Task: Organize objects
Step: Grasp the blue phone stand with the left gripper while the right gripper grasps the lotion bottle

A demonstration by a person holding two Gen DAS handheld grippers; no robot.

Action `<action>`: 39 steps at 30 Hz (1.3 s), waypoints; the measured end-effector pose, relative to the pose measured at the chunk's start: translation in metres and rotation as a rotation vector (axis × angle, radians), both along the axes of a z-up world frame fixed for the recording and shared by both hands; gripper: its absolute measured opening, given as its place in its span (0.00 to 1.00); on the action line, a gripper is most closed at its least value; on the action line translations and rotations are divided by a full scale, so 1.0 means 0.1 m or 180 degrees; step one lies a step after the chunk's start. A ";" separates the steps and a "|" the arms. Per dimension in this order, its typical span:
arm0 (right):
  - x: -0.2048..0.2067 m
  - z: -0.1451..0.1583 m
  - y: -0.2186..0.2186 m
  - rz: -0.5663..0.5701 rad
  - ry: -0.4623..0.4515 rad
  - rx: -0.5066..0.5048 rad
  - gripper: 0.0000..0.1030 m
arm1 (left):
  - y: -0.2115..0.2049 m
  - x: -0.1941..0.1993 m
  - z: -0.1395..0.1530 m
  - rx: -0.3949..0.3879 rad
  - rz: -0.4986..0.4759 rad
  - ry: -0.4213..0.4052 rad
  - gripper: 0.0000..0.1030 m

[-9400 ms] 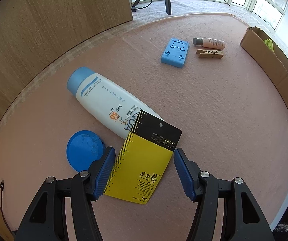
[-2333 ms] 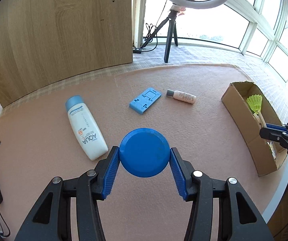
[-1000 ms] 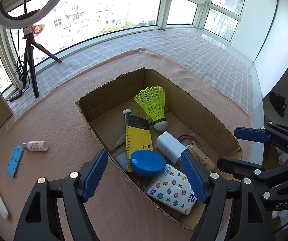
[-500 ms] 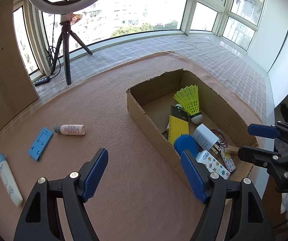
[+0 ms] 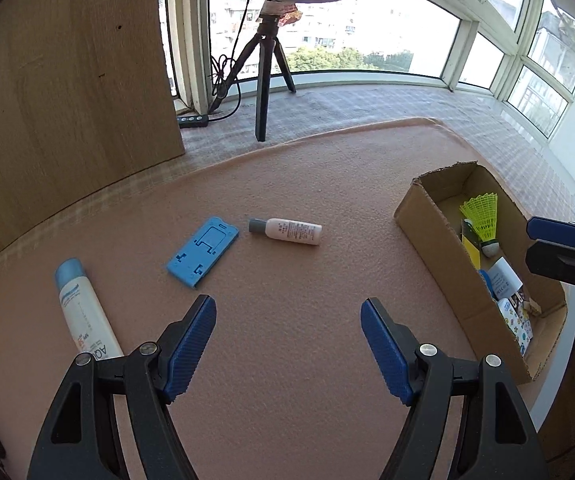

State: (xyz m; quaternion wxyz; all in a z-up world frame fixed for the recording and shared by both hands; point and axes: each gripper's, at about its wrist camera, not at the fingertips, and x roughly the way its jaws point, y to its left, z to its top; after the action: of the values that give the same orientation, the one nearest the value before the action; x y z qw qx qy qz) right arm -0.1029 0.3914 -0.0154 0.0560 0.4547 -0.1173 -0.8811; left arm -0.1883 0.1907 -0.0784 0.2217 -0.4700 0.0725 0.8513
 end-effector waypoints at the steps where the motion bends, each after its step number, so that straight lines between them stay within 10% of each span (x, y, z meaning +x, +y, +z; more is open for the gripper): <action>1: -0.10 -0.01 -0.03 0.0033 -0.0011 -0.0038 0.63 | -0.07 -0.06 -0.01 0.0005 0.0034 0.0002 0.76; 39: -1.83 -1.04 -0.71 0.0448 -0.0918 -0.0086 0.62 | -0.21 -1.23 -0.94 -0.0375 0.0063 -0.0373 0.76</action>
State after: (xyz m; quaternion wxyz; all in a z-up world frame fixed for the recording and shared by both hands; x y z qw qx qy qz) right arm -0.2862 0.3207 -0.1190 0.1062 0.5828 -0.1038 -0.7990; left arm -0.3117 0.1694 -0.1725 0.1891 -0.5320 0.1047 0.8187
